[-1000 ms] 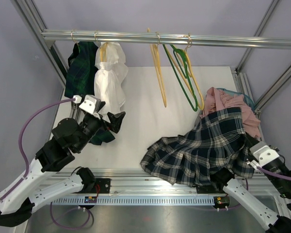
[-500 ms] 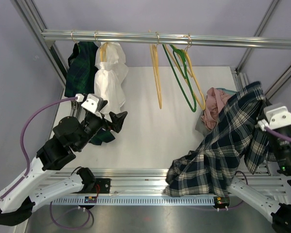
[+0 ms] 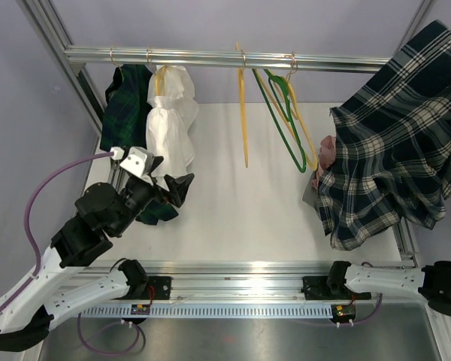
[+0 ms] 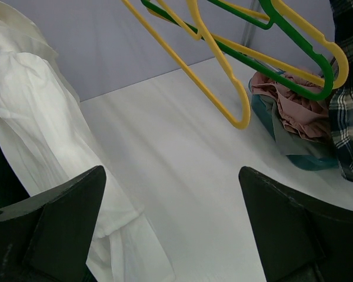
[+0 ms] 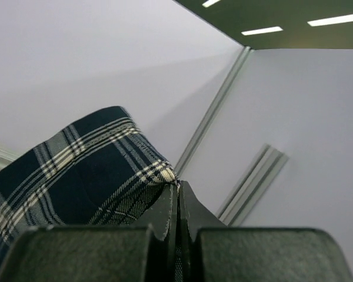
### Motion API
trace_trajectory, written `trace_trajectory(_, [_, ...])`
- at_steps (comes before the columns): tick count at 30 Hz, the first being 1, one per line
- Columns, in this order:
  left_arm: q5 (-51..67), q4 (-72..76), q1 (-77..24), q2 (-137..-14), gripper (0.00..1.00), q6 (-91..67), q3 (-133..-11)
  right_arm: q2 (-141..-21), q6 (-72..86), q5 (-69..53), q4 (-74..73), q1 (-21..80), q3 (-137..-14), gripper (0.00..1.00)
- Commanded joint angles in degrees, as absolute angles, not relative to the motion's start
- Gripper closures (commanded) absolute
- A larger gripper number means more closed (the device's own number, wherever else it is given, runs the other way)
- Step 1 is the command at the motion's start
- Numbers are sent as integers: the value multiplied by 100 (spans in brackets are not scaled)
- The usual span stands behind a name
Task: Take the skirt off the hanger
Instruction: Place the skirt into the basket
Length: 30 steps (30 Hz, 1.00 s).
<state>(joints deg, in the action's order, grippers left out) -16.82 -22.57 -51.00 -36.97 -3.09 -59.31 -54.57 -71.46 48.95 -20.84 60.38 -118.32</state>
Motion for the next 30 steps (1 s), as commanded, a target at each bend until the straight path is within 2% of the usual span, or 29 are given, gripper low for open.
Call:
trace_trajectory(1, [-1547, -2153, -5089, -3700, 1, -325, -6161, -5581, -9963, 5966, 312, 7000, -12128, 100])
trace_trajectory(3, [-1529, -2171, -5089, -3752, 1, -299, -6187, -5616, -10919, 6248, 1175, 7302, -12190, 100])
trace_trajectory(6, [-1512, -2206, -5089, -3840, 1, -290, -6266, -5362, -11896, 6180, 1931, 7637, -11551, 100])
trace_trajectory(9, [-1494, -2180, -5089, -3911, 1, -299, -6302, -5282, -12329, 6170, 2433, 7909, -11022, 100])
trace_trajectory(11, [-1477, -2162, -5089, -3929, 1, -325, -6302, -5422, -12794, 6231, 3301, 8320, -11030, 100])
trace_trajectory(13, [-1468, -2145, -5089, -3929, 1, -369, -6319, -5545, -14145, 6153, 4833, 8664, -10986, 100])
trace_trajectory(15, [-1477, -2144, -5080, -3920, 1, -387, -6328, -5747, -14981, 6143, 5447, 9033, -11126, 100])
trace_trajectory(20, [-1459, -2206, -5089, -3972, 1, -387, -6390, -5993, -15029, 6266, 5573, 9246, -11259, 100])
trace_trajectory(26, [-1415, -2171, -5089, -4008, 1, -430, -6407, -6652, -13432, 6803, 4580, 9255, -12058, 100])
trace_trajectory(29, [-1362, -2171, -5089, -3999, 1, -466, -6399, -6811, -13795, 6672, 4832, 9255, -11953, 100])
trace_trajectory(30, [-1354, -2162, -5089, -3999, 1, -483, -6398, -6881, -14077, 6627, 5347, 9255, -11988, 100])
